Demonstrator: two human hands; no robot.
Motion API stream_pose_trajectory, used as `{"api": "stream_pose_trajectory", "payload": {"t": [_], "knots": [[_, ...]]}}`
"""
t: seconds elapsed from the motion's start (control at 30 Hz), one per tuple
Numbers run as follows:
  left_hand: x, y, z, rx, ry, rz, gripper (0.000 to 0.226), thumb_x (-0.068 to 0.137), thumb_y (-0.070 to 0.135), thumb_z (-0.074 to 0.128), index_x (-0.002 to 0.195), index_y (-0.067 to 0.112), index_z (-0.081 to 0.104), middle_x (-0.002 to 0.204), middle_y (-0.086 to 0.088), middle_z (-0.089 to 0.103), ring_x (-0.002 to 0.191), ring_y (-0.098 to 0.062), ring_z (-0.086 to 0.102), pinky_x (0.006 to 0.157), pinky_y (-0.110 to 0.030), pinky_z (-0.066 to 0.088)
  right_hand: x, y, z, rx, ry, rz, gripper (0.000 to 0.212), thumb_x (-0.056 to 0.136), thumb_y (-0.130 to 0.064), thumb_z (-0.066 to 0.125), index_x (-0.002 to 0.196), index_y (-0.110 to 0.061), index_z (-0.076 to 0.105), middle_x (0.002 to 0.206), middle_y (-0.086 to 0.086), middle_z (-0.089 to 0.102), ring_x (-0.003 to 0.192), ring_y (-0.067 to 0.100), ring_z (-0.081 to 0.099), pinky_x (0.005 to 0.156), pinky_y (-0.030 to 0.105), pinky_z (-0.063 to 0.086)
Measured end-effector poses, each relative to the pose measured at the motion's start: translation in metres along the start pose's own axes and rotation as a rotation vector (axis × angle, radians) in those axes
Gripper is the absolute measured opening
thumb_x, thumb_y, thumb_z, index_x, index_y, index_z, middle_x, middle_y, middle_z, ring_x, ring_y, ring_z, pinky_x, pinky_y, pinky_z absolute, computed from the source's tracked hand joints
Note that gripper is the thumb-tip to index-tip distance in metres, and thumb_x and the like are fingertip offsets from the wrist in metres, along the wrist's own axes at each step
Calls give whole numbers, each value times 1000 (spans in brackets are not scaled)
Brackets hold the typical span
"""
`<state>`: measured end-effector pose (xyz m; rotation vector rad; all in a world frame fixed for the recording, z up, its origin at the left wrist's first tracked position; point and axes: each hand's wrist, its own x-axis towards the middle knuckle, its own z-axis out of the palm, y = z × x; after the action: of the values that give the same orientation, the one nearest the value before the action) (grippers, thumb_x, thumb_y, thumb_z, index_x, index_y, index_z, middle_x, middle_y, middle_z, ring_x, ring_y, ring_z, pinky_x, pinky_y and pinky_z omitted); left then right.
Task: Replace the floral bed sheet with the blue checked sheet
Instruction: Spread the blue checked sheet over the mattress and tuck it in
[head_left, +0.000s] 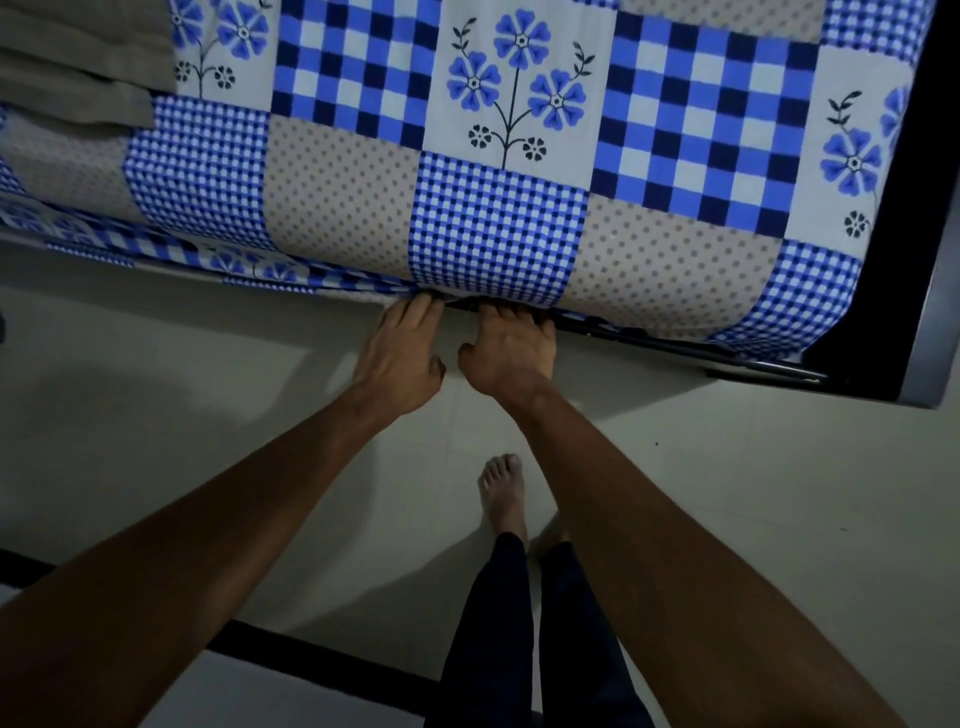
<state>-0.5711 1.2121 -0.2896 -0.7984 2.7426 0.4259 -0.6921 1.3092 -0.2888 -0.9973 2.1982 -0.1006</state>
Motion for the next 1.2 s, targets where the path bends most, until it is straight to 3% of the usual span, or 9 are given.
{"api": "stream_pose_trajectory", "payload": {"t": [0.2, 0.37, 0.47, 0.57, 0.67, 0.9, 1.0, 1.1, 1.2], "knots": [[26, -7, -8, 66, -188, -60, 72, 70, 23, 69, 137, 7, 47, 138, -13, 48, 123, -35, 44, 102, -43, 40, -12, -1, 12, 117, 315, -50, 34, 83, -27, 59, 113, -12, 64, 115, 9, 68, 106, 32, 61, 97, 41, 46], [39, -5, -19, -11, -258, -102, 70, 77, 30, 70, 141, 11, 47, 144, -13, 47, 131, -34, 41, 105, -36, 35, -9, -2, 8, 153, 354, -70, 23, 82, -26, 58, 100, -13, 66, 100, 8, 71, 94, 33, 63, 81, 39, 50], [27, -19, -13, -107, -225, -21, 82, 74, 29, 66, 149, 14, 35, 153, -10, 36, 139, -31, 32, 113, -43, 32, -9, 4, 16, 49, 366, -174, 38, 80, -26, 54, 115, -14, 65, 114, 4, 69, 101, 35, 60, 90, 41, 47], [18, -23, -4, -240, -2, -14, 70, 74, 24, 55, 143, 12, 48, 144, -12, 51, 131, -31, 45, 106, -45, 42, -8, 10, 29, -56, 297, -206, 66, 81, -28, 59, 144, -14, 47, 145, 3, 51, 128, 36, 45, 111, 47, 34], [0, -14, 4, -282, 204, -75, 59, 79, 15, 56, 137, 5, 54, 139, -13, 55, 128, -28, 50, 109, -39, 41, -5, 6, 27, -121, 199, -144, 75, 82, -32, 62, 151, -21, 34, 154, -3, 40, 133, 31, 37, 107, 48, 30], [-2, -46, 5, 65, -13, -187, 82, 72, 24, 71, 143, 3, 35, 142, -19, 37, 134, -37, 33, 112, -49, 30, 2, -16, 14, -178, 24, -21, 82, 89, -35, 56, 157, -26, 11, 157, -7, 29, 141, 31, 21, 106, 57, 29], [11, -58, -4, 168, -52, -132, 69, 72, 25, 71, 133, 4, 45, 130, -18, 44, 122, -36, 40, 101, -47, 37, 1, -24, 10, -115, 55, 14, 71, 88, -42, 58, 150, -24, 28, 149, -6, 41, 137, 32, 28, 104, 57, 30], [22, -66, -6, 186, -103, -146, 63, 73, 26, 71, 129, 6, 51, 133, -17, 47, 121, -35, 42, 107, -48, 31, -10, -36, 9, -9, 193, 89, 58, 88, -47, 55, 139, -24, 45, 140, -5, 52, 130, 29, 40, 99, 53, 32], [26, -64, 0, 105, -109, -170, 76, 70, 26, 72, 138, 8, 45, 141, -15, 44, 126, -37, 40, 109, -49, 30, -22, -55, 20, 41, 282, -4, 64, 91, -41, 53, 150, -20, 38, 152, -4, 44, 141, 26, 35, 105, 50, 33]]}}
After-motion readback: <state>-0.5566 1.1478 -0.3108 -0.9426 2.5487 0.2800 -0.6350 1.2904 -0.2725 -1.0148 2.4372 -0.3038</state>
